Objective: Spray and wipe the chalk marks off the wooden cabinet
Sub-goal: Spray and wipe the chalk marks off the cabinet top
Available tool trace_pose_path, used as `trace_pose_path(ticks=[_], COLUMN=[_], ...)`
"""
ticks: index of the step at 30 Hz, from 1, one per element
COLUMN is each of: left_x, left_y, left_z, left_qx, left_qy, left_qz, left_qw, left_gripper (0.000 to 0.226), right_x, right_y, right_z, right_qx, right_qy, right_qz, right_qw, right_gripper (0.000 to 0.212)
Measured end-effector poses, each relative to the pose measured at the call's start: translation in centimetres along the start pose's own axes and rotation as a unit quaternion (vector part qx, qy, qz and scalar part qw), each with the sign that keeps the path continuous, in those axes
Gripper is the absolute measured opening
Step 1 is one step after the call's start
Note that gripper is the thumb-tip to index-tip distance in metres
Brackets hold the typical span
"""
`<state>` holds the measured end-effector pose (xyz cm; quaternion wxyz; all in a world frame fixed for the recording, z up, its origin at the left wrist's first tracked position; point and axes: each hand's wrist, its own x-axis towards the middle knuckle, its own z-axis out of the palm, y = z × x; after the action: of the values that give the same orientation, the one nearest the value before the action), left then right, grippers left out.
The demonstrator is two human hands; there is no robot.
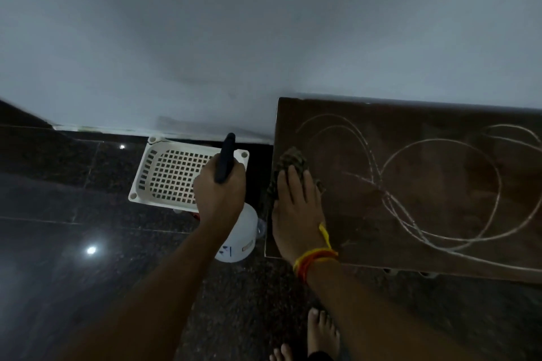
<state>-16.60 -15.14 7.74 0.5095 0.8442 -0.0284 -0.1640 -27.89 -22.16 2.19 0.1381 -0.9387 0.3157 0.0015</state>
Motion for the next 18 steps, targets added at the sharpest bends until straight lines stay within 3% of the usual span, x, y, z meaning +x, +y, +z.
trace_pose_path(ticks=[4, 13, 18], left_x=[0.1, 1.6, 2.1], left_y=[1.3, 1.4, 0.8], left_z=[0.4, 2.4, 2.4], left_qx=[-0.011, -0.014, 0.003], left_qy=[0.006, -0.018, -0.039], left_qz=[-0.008, 0.010, 0.012], left_qw=[1.000, 1.000, 0.999], left_gripper=[0.022, 0.026, 0.028], right_x=[-0.8, 8.6, 4.9], right_y=[0.5, 1.6, 0.9], right_z=[-0.3, 0.1, 0.5], right_qx=[-0.013, 0.005, 0.017], right_qy=[-0.008, 0.051, 0.065], right_qz=[-0.019, -0.004, 0.008], right_qw=[1.000, 0.999, 0.998], right_gripper=[0.055, 0.053, 0.054])
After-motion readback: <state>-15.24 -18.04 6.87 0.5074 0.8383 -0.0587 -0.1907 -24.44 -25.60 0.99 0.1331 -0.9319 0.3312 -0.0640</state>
